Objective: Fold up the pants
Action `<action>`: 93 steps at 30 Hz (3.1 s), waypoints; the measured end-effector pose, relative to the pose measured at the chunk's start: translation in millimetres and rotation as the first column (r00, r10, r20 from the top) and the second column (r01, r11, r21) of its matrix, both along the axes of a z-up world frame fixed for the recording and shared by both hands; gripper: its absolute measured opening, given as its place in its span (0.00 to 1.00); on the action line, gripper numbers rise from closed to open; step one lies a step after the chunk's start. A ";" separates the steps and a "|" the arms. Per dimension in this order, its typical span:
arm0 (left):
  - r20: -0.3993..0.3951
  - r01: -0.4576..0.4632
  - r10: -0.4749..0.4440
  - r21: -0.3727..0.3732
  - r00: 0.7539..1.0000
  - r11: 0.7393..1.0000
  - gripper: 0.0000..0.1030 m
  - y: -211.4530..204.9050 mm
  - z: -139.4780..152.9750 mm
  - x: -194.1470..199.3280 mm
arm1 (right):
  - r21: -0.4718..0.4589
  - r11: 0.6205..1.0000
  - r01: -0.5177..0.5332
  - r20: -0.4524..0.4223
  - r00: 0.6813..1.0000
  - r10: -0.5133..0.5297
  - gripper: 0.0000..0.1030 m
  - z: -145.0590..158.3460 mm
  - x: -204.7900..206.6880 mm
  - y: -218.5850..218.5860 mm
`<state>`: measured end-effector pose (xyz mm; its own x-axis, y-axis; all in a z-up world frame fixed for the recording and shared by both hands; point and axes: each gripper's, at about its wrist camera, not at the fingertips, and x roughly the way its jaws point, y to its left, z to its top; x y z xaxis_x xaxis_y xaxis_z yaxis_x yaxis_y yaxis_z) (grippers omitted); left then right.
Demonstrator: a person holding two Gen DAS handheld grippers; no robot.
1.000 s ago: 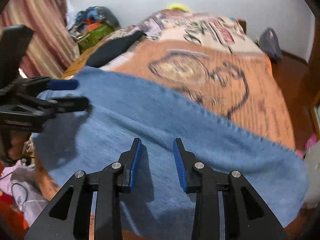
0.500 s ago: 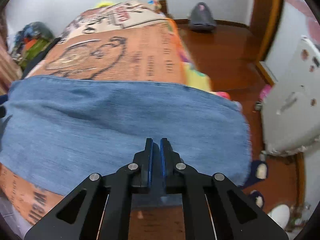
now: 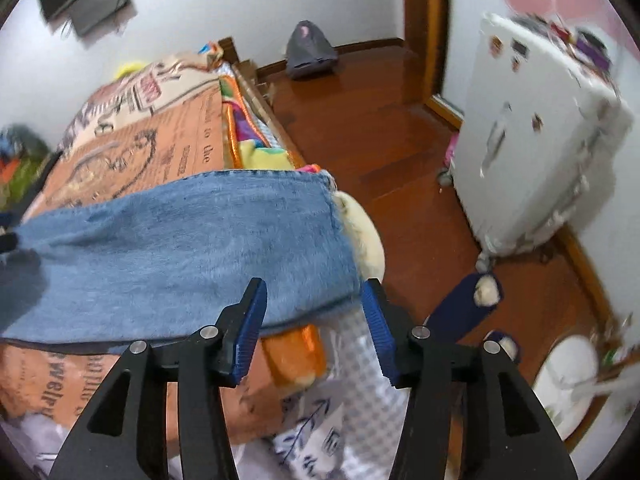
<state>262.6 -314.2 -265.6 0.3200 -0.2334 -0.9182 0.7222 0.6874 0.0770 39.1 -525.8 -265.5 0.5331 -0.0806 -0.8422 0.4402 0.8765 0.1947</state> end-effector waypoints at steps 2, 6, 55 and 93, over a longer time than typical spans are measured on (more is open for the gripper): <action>-0.062 0.034 -0.033 0.015 0.998 0.999 0.71 -3.8 -6.9 13.2 | 0.049 0.999 0.009 0.018 1.000 -0.010 0.45 -0.2 -4.4 6.3; -0.162 0.111 -0.103 0.041 0.982 0.993 0.66 -9.0 -22.8 28.7 | 0.137 0.990 -0.023 0.065 0.998 0.014 0.45 0.6 -3.5 28.6; -0.104 0.094 -0.099 -0.056 0.990 0.994 0.63 -68.1 -10.7 -34.2 | 0.291 0.949 0.118 0.078 0.986 -0.147 0.65 -34.8 -3.2 2.4; -0.118 -0.034 0.016 -0.151 0.993 0.988 0.76 -37.4 1.0 -35.5 | 0.105 0.993 0.060 0.358 0.929 -0.094 0.10 61.4 18.3 3.2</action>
